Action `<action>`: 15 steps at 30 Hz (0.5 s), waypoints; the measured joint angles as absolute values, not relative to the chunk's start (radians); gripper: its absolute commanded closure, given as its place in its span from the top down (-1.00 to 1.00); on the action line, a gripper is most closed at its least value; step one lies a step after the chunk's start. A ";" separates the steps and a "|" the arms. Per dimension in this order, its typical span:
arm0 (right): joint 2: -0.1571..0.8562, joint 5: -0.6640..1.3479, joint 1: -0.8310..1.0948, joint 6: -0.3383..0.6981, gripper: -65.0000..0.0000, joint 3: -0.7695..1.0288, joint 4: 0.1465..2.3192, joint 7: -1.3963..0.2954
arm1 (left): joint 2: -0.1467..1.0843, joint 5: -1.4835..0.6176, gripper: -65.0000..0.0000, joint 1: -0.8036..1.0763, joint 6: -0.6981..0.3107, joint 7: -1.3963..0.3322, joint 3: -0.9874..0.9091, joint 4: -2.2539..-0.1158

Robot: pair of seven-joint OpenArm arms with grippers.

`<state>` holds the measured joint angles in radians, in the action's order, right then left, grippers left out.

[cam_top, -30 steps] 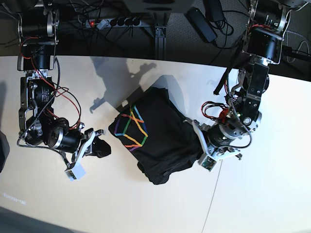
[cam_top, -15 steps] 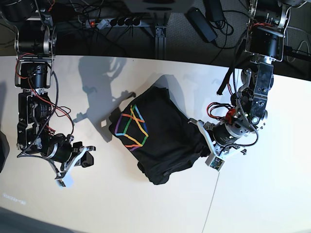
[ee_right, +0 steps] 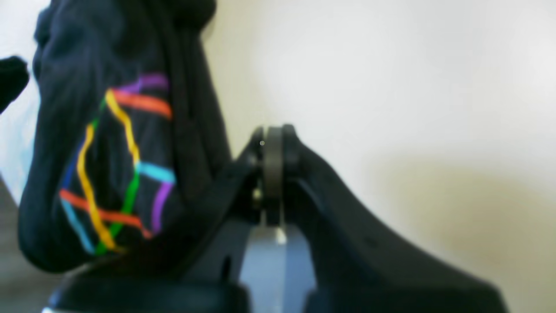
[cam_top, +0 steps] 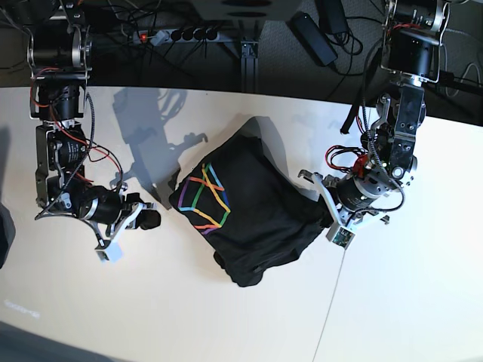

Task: Fold the T-shirt properly
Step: 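Lower the bundle onto the table and open both grippers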

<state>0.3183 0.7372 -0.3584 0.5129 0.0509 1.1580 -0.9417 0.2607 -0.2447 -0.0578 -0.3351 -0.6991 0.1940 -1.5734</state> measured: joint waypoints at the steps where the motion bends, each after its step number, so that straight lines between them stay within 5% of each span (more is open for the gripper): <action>1: 0.318 0.747 -0.352 0.513 -1.00 0.051 1.158 -0.944 | 0.261 -0.243 -0.68 -0.058 -0.336 -0.700 0.189 -1.573; 15: 0.287 0.918 -0.272 0.513 -1.00 0.051 1.165 -1.033 | 0.260 -0.247 -0.68 -0.061 -0.332 -0.623 0.186 -1.431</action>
